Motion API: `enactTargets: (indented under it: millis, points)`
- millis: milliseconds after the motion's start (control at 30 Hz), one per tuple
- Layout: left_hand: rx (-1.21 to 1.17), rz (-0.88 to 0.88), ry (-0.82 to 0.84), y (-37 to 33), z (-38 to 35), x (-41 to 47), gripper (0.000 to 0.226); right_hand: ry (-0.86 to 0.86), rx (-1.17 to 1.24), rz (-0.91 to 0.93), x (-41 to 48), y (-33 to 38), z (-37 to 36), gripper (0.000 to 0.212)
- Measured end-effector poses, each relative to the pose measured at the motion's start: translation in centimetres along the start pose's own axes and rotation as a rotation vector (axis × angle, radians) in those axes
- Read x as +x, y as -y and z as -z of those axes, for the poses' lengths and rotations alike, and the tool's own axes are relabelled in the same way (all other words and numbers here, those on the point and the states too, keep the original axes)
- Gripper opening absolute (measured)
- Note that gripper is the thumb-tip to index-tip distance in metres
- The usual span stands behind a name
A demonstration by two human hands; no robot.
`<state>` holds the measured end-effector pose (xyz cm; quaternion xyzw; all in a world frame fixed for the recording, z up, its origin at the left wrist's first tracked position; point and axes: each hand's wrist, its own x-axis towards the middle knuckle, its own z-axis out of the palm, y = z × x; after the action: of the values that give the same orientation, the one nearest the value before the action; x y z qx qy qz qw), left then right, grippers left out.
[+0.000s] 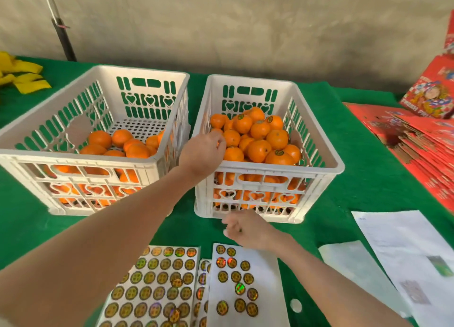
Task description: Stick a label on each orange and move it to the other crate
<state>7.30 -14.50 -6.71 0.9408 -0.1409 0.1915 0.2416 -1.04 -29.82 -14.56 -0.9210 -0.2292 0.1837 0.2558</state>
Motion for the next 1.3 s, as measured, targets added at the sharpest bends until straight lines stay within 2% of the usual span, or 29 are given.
enactTargets:
  millis: [33, 67, 133, 167, 267, 333, 367, 400, 467, 500, 533, 600, 700, 767, 867, 1000, 1067, 1133, 1300]
  points:
    - [-0.008, 0.014, 0.003, -0.3, 0.0, -0.4, 0.024, 0.114, -0.078, -0.094, 0.0, -1.1, -1.0, 0.015]
    - [-0.042, 0.026, 0.008, -0.6, 0.0, -1.1, 0.023, 0.189, -0.124, -0.180, 0.0, -1.9, -1.7, 0.024]
    - [-0.142, 0.000, 0.018, -1.1, 0.0, -2.9, 0.024, 0.254, -0.168, -0.275, 0.2, -2.9, -2.6, 0.047]
    - [-0.179, -0.042, 0.014, -1.2, -0.1, -4.1, 0.025, 0.258, -0.192, -0.289, 0.4, -3.1, -2.9, 0.049]
    - [-0.182, -0.175, -0.041, -1.2, -0.3, -7.6, 0.025, 0.276, -0.213, -0.295, 0.7, -2.9, -3.3, 0.025]
    - [-0.190, -0.247, -0.130, -0.7, -0.7, -9.6, 0.024, 0.268, -0.172, -0.322, 0.7, -2.7, -3.4, 0.031]
    - [-0.195, -0.257, -0.157, -0.4, -1.1, -10.6, 0.023, 0.267, -0.149, -0.341, 0.7, -2.8, -3.4, 0.021]
    - [-0.204, -0.223, -0.157, -0.1, -1.7, -11.6, 0.022, 0.266, -0.128, -0.328, 0.6, -3.0, -3.5, 0.018]
    - [-0.246, 0.027, -0.038, 0.3, -2.9, -13.1, 0.021, 0.261, -0.099, -0.311, 0.4, -3.3, -3.4, 0.050]
    - [-0.235, 0.200, 0.099, 0.7, -3.8, -13.6, 0.021, 0.260, -0.089, -0.305, 0.4, -3.3, -3.4, 0.057]
    - [-0.186, 0.350, 0.269, 1.0, -4.9, -14.0, 0.022, 0.252, -0.088, -0.285, 0.5, -3.3, -3.5, 0.057]
    - [-0.103, 0.504, 0.538, 1.4, -6.9, -14.4, 0.029, 0.261, -0.118, -0.274, 0.7, -3.2, -3.6, 0.048]
    - [-0.140, 0.577, 0.669, 1.0, -8.5, -14.7, 0.037, 0.239, -0.129, -0.285, 0.6, -3.0, -4.0, 0.036]
    - [-0.155, 0.583, 0.707, 0.8, -9.0, -14.7, 0.035, 0.183, -0.081, -0.269, 0.3, -3.2, -4.0, 0.031]
    - [-0.270, 0.647, 0.656, 0.8, -8.9, -14.6, 0.010, 0.066, 0.094, -0.221, 0.0, -3.4, -3.4, 0.010]
    - [-0.668, 0.939, 0.572, 0.9, -7.5, -14.1, 0.013, -0.119, 0.271, -0.158, -1.2, -3.2, -2.2, 0.020]
    - [-0.955, 1.056, 0.570, 0.6, -6.6, -14.0, 0.017, -0.201, 0.280, -0.094, -1.6, -3.1, -2.1, 0.022]
    - [-1.145, 1.108, 0.580, 0.3, -6.1, -13.9, 0.023, -0.254, 0.260, -0.024, -2.0, -2.9, -2.2, 0.023]
    - [-1.269, 1.158, 0.592, 0.0, -5.8, -13.6, 0.027, -0.413, 0.104, 0.116, -2.3, -2.8, -2.8, 0.028]
